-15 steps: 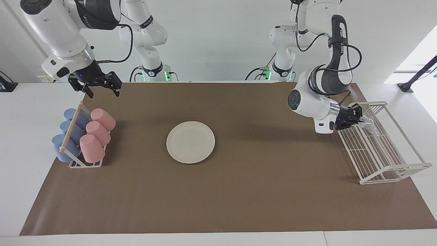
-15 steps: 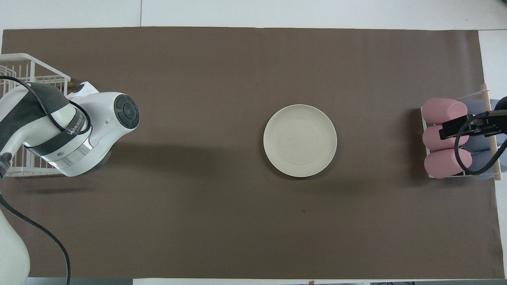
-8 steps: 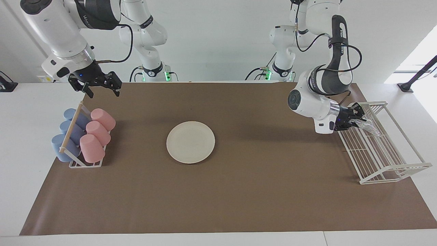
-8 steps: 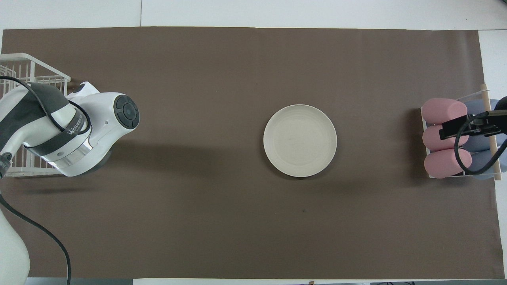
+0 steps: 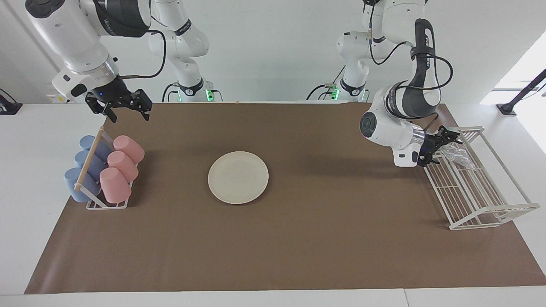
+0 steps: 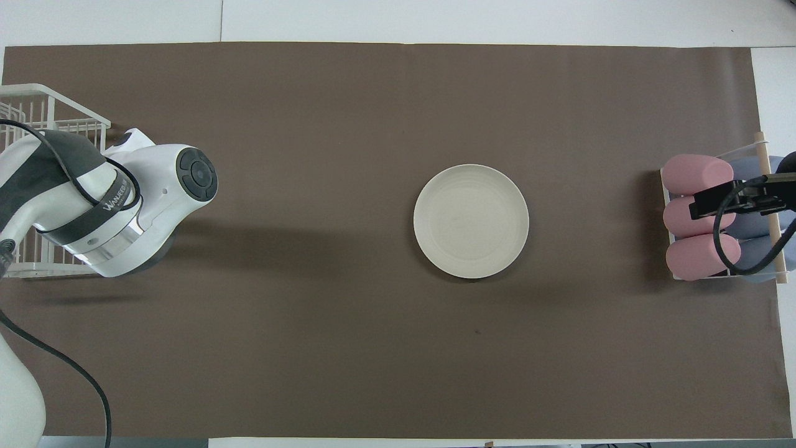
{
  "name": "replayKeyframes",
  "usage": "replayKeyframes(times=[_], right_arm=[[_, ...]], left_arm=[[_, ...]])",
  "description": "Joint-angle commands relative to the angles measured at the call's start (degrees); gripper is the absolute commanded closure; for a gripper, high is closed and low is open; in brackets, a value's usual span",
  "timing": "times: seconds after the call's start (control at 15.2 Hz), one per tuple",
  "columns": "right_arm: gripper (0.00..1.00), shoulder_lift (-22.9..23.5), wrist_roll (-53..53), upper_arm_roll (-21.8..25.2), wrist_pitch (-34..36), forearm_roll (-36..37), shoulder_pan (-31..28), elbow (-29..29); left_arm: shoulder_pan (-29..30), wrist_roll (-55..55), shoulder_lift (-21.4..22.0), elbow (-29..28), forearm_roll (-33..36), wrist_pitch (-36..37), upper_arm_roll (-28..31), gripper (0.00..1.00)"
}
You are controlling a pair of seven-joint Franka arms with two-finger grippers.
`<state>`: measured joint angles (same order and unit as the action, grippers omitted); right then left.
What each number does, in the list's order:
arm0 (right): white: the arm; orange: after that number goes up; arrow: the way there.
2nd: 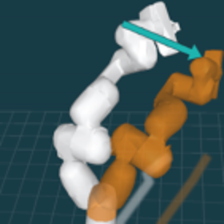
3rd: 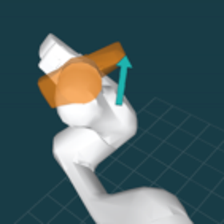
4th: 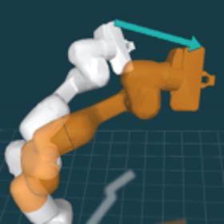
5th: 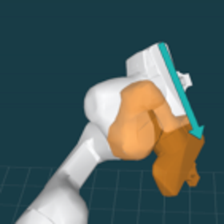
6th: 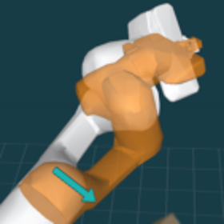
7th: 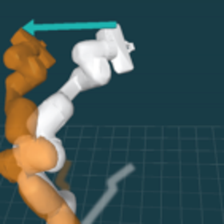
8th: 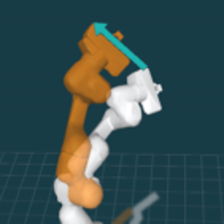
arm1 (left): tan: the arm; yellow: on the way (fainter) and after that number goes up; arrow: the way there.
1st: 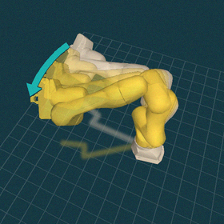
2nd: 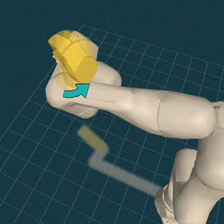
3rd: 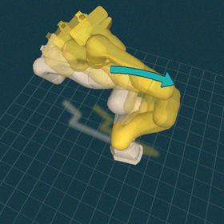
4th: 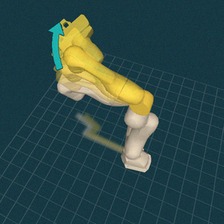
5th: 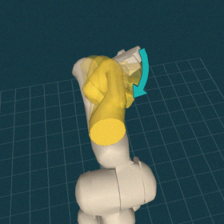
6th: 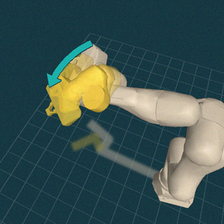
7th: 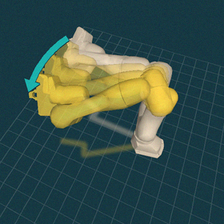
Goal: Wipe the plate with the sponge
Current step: 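Place the sponge into the wire rack with the left gripper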
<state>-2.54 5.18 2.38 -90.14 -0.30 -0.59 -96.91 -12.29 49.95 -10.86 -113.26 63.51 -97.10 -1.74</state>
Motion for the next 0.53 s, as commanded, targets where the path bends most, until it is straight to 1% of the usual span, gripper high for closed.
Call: replayKeyframes(times=[0.0, 0.26, 0.46], right_arm=[[0.0, -0.6, 1.4, -0.4, 0.9, 0.2, -0.6, 0.0], [0.0, -0.6, 1.4, -0.4, 0.9, 0.2, -0.6, 0.0], [0.0, -0.6, 1.4, -0.4, 0.9, 0.2, -0.6, 0.0]], left_arm=[[-0.2, 0.4, 0.2, 2.9, -6.8, -0.8, 0.2, 0.0], [-0.8, 0.2, 0.5, 7.3, -17.1, 1.4, 0.0, 0.0], [-2.6, -0.2, 1.1, 11.7, -21.7, 7.0, -0.1, 0.0]])
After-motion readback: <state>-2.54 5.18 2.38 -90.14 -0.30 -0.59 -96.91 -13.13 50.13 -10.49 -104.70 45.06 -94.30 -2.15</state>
